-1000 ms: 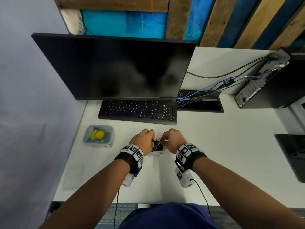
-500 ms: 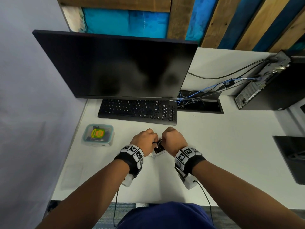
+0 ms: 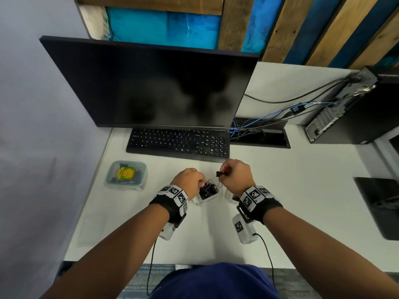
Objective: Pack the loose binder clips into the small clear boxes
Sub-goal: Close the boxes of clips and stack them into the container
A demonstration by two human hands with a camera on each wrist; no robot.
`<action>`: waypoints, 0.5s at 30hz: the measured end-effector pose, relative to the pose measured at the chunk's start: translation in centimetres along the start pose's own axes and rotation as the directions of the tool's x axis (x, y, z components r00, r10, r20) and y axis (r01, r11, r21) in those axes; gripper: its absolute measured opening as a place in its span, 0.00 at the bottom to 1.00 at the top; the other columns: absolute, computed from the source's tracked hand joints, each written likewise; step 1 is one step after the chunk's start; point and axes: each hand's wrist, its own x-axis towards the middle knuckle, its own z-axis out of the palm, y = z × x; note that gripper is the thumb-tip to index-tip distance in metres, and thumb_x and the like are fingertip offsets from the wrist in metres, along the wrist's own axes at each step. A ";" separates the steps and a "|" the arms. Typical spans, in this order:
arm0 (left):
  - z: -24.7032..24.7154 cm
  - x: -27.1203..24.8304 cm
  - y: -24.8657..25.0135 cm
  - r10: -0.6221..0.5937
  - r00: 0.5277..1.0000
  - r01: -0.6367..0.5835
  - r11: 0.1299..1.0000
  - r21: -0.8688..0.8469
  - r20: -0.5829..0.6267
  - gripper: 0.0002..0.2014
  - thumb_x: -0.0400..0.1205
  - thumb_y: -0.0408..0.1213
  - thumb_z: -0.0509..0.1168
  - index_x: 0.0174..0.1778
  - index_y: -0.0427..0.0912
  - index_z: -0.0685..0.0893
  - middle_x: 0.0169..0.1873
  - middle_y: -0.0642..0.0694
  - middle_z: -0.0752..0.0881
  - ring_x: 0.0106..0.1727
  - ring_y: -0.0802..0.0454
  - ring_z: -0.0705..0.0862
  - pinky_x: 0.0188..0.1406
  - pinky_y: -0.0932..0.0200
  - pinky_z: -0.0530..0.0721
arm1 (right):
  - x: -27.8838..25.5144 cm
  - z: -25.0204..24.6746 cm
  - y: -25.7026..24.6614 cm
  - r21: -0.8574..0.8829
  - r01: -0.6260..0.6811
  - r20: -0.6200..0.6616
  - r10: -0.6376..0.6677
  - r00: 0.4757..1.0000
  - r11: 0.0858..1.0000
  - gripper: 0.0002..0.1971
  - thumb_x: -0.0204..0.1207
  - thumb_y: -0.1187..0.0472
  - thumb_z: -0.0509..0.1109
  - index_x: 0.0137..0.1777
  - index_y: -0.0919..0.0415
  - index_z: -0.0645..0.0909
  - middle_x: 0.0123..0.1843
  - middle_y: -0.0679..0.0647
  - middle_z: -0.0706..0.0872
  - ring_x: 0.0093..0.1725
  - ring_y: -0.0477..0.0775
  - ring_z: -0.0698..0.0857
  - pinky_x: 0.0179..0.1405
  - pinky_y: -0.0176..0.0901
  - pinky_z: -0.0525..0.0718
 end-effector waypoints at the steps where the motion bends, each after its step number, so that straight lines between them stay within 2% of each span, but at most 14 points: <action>1: 0.1 0.0 0.1 0.008 1.000 -0.008 1.000 0.005 -0.004 0.13 0.85 0.38 0.61 0.62 0.49 0.86 0.56 0.49 0.81 0.57 0.48 0.81 0.55 0.56 0.81 | 0.0 -0.1 0.2 0.018 0.008 -0.003 -0.008 1.000 1.000 0.11 0.65 0.66 0.76 0.42 0.50 0.83 0.43 0.50 0.85 0.41 0.49 0.81 0.38 0.29 0.75; 3: 0.4 0.0 0.4 0.028 1.000 -0.028 1.000 0.011 -0.014 0.12 0.83 0.37 0.64 0.60 0.50 0.85 0.55 0.50 0.80 0.55 0.49 0.82 0.55 0.55 0.83 | -0.1 -0.3 0.4 0.039 0.027 0.020 -0.028 0.999 0.999 0.14 0.67 0.66 0.77 0.50 0.50 0.87 0.43 0.49 0.83 0.41 0.48 0.81 0.44 0.35 0.76; 5: 0.5 0.0 0.4 0.025 0.999 -0.025 1.000 0.004 -0.033 0.10 0.81 0.38 0.67 0.58 0.50 0.82 0.54 0.51 0.80 0.55 0.49 0.82 0.54 0.52 0.84 | -0.4 -0.1 0.4 0.053 0.034 0.063 -0.038 0.997 0.998 0.15 0.68 0.65 0.77 0.53 0.51 0.89 0.45 0.49 0.83 0.43 0.49 0.82 0.48 0.35 0.76; 9: 0.2 -0.2 -0.1 -0.043 0.996 0.035 0.994 -0.100 -0.075 0.05 0.81 0.39 0.64 0.52 0.51 0.80 0.52 0.53 0.79 0.51 0.51 0.81 0.51 0.54 0.82 | -0.8 0.8 0.0 0.044 0.023 0.117 -0.028 0.993 0.999 0.10 0.66 0.63 0.78 0.42 0.46 0.87 0.46 0.52 0.85 0.43 0.50 0.84 0.44 0.34 0.78; 12: -0.1 -0.6 -0.6 -0.080 0.992 0.066 0.988 -0.139 -0.097 0.07 0.82 0.38 0.61 0.52 0.53 0.82 0.53 0.55 0.79 0.49 0.53 0.80 0.50 0.55 0.82 | -1.0 1.6 -0.5 0.046 0.017 0.127 -0.022 0.992 0.999 0.09 0.66 0.64 0.77 0.37 0.48 0.82 0.45 0.53 0.84 0.41 0.52 0.85 0.41 0.35 0.79; 15: -0.1 -1.0 -0.3 -0.069 0.996 0.061 0.986 -0.154 -0.052 0.08 0.81 0.44 0.64 0.56 0.55 0.81 0.56 0.57 0.78 0.50 0.55 0.79 0.53 0.54 0.82 | -1.4 2.4 -0.8 0.054 0.037 0.111 -0.043 0.993 0.998 0.09 0.66 0.67 0.75 0.35 0.51 0.81 0.43 0.53 0.86 0.39 0.52 0.85 0.42 0.38 0.82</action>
